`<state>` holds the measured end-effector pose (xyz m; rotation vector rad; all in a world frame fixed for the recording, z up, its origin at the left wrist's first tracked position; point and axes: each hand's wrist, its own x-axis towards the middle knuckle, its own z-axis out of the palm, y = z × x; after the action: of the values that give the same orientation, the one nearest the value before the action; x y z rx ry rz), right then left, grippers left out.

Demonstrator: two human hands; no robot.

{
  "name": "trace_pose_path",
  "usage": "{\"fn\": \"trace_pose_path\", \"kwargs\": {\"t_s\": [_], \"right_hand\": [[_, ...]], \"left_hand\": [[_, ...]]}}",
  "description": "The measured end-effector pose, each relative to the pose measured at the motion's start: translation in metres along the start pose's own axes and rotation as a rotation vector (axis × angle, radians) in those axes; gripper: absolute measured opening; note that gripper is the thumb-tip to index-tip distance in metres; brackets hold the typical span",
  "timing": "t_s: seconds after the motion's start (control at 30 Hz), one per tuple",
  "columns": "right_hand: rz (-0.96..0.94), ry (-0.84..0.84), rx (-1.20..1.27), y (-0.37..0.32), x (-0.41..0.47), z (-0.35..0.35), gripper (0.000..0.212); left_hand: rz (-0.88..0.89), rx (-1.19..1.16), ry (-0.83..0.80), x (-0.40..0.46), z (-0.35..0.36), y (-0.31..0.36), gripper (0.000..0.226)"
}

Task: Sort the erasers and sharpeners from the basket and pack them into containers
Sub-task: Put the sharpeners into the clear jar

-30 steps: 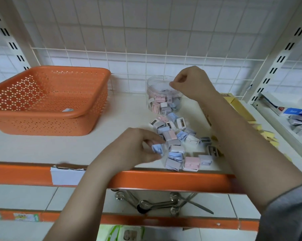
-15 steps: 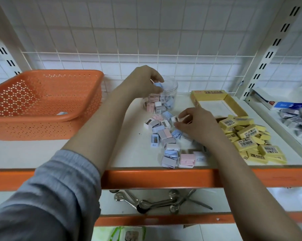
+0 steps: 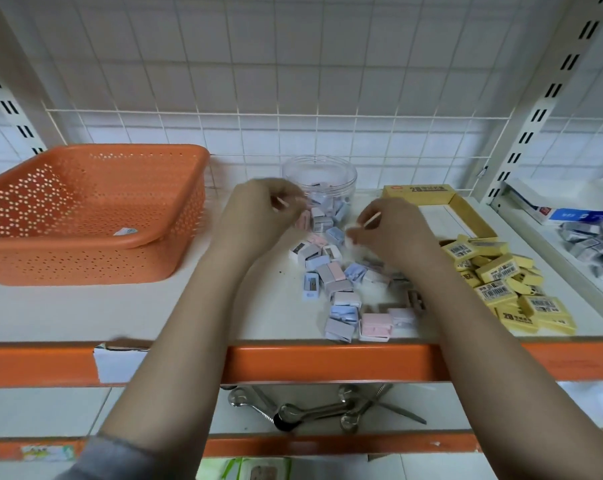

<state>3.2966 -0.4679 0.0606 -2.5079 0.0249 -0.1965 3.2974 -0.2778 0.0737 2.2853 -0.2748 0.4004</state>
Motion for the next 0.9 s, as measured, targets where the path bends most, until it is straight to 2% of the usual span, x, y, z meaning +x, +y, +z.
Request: {"fn": "trace_pose_path", "kwargs": {"t_s": [0.1, 0.2, 0.33, 0.47, 0.57, 0.7, 0.8, 0.9], "right_hand": [[-0.066, 0.154, 0.176, -0.015, 0.013, -0.02, 0.019], [-0.119, 0.222, 0.221, -0.031, 0.038, -0.026, 0.023], [-0.116, 0.209, 0.14, -0.042, 0.073, -0.014, 0.022], [-0.057, 0.128, 0.014, -0.041, 0.093, 0.003, 0.025], [-0.029, 0.103, 0.008, -0.039, 0.098, 0.009, 0.03], [-0.042, 0.133, 0.056, -0.038, 0.089, 0.002, 0.027], [-0.081, 0.183, 0.075, -0.031, 0.073, -0.012, 0.019], [-0.111, 0.109, 0.059, -0.022, 0.049, -0.028, 0.017]], "left_hand": [[-0.08, 0.015, -0.139, -0.024, 0.011, -0.007, 0.015], [-0.15, 0.06, -0.23, -0.032, 0.023, -0.014, 0.027], [-0.17, 0.092, -0.241, -0.033, 0.028, -0.018, 0.028], [-0.163, 0.072, -0.203, -0.032, 0.029, -0.021, 0.025], [-0.129, 0.1, -0.178, -0.032, 0.031, -0.023, 0.029], [-0.047, 0.213, -0.28, -0.024, 0.032, -0.022, 0.047], [-0.013, 0.288, -0.341, -0.016, 0.032, -0.02, 0.045], [-0.015, 0.295, -0.35, -0.011, 0.03, -0.019, 0.039]]}}
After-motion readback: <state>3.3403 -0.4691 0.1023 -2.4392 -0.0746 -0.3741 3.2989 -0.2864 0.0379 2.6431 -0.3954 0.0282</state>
